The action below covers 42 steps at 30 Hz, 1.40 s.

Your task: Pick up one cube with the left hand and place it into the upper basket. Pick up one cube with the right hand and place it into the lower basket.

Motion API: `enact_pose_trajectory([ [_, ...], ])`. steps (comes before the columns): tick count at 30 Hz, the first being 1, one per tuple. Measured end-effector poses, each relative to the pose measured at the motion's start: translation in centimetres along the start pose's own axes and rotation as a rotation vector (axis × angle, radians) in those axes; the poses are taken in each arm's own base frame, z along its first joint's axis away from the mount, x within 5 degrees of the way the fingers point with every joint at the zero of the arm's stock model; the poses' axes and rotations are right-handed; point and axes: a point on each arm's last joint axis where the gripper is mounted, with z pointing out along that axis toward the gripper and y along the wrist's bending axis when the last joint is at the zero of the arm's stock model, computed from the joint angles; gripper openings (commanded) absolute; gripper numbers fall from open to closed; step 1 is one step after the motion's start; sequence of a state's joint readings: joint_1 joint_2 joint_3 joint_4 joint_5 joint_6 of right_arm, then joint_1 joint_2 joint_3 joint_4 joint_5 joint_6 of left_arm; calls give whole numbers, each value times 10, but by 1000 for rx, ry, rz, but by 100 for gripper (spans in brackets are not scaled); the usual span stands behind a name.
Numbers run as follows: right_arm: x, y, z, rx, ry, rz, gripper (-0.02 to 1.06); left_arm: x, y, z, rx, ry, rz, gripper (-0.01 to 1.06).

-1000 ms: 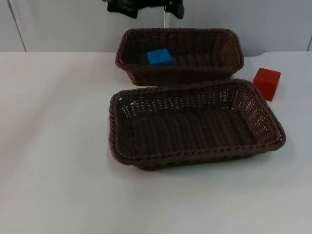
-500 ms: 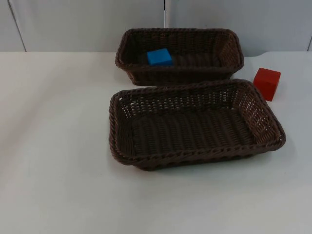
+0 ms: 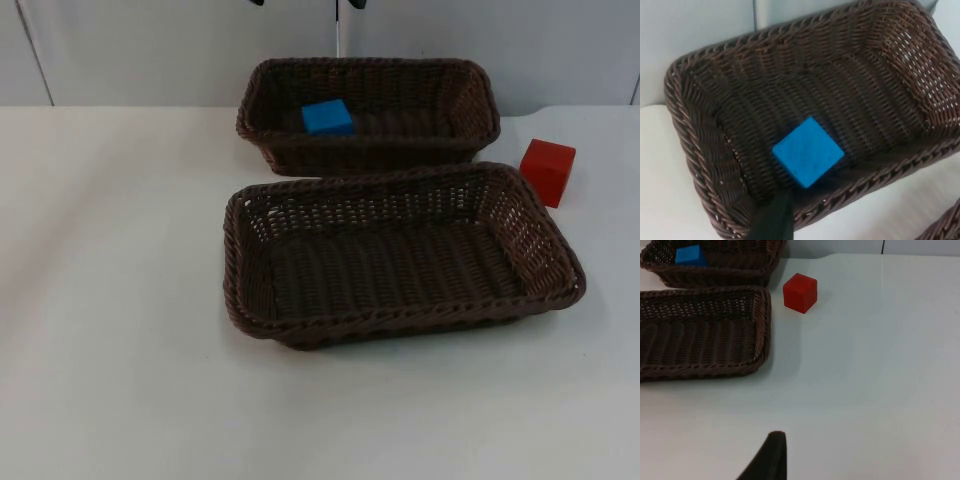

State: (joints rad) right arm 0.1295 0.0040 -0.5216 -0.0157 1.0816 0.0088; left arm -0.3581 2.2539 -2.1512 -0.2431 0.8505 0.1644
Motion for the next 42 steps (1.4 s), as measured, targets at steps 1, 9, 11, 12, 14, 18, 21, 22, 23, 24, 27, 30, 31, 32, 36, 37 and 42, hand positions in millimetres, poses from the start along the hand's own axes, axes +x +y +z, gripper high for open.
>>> enact_pose_trajectory([
  [1, 0, 0, 0, 0, 0, 0, 105, -1, -1, -3, 1, -1, 1, 102],
  [9, 0, 0, 0, 0, 0, -2, 105, 15, -4, -31, -18, -26, -13, 102],
  [11, 0, 0, 0, 0, 0, -2, 105, 19, -5, -37, -23, -41, -16, 102],
  [12, 0, 0, 0, 0, 0, -2, 105, 25, -5, -42, -28, -41, -20, 102],
  [14, 0, 0, 0, 0, 0, -2, 105, 36, -6, -51, -39, -60, -26, 102],
  [18, 0, 0, 0, 0, 0, -2, 105, 54, -9, -66, -40, -78, -51, 102],
  [21, 0, 0, 0, 0, 0, -2, 105, 63, -10, -81, -45, -108, -60, 102],
  [22, 0, 0, 0, 0, 0, -2, 105, 66, -11, -86, -48, -119, -62, 102],
  [23, 0, 0, 0, 0, 0, -2, 105, 68, -12, -92, -49, -131, -62, 102],
  [24, 0, 0, 0, 0, 0, -2, 105, 71, -13, -98, -50, -134, -62, 102],
  [27, 0, 0, 0, 0, 0, -2, 105, 73, -15, -108, -46, -137, -61, 102],
  [30, 0, 0, 0, 0, 0, -2, 105, 74, -19, -124, -41, -122, -45, 102],
  [31, 0, 0, 0, 0, 0, -2, 105, 74, -19, -124, -41, -122, -45, 102],
  [32, 0, 0, 0, 0, 0, -2, 105, 74, -20, -130, -45, -118, -40, 102],
  [36, 0, 0, 0, 0, 0, -2, 105, 73, -19, -147, -81, -127, -53, 102],
  [37, 0, 0, 0, 0, 0, -2, 105, 73, -19, -151, -98, -129, -62, 102],
  [42, 0, 0, 0, 0, 0, -2, 105, 75, -16, -165, -156, -114, -80, 102],
])
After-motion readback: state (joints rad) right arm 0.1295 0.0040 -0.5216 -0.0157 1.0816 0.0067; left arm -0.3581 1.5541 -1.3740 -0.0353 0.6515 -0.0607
